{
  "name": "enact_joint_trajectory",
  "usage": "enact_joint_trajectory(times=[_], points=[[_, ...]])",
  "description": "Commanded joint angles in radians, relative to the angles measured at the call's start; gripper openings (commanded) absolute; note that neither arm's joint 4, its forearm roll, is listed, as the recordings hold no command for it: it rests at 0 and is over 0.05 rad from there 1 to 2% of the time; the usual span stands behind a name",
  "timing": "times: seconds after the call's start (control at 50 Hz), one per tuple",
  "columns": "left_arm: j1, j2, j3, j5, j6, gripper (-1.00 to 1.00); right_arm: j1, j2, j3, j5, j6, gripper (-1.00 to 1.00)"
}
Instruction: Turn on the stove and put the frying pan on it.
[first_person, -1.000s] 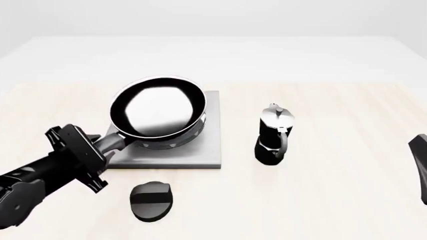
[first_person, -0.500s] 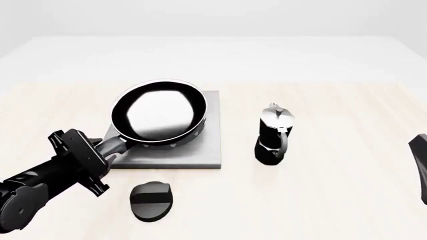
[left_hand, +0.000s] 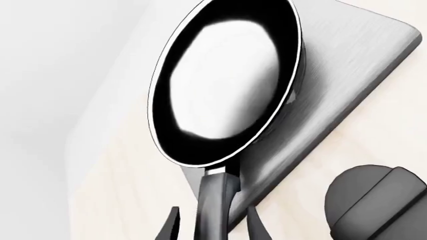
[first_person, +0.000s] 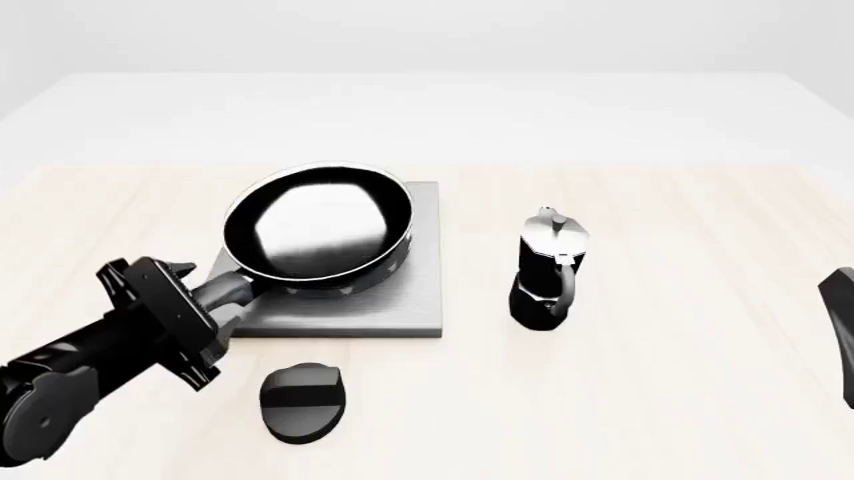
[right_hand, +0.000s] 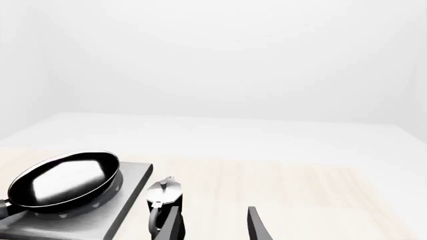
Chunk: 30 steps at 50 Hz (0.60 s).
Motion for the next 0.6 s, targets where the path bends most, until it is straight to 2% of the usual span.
enact_joint_trajectory(times=[0.02,0.28,0.6], points=[[-0.002,-0.015,-0.013,0.009,0.005,1.00,0.001,0.000,-0.004,0.001,0.002,1.00],[-0.016,-0.019,-0.013,0.002,0.004,1.00,-0.001,0.000,-0.008,0.004,0.003,1.00],[-0.041,-0.176,-0.051,0.130,-0.007,1.00,-0.005,0.000,-0.028,0.016,0.003,1.00]])
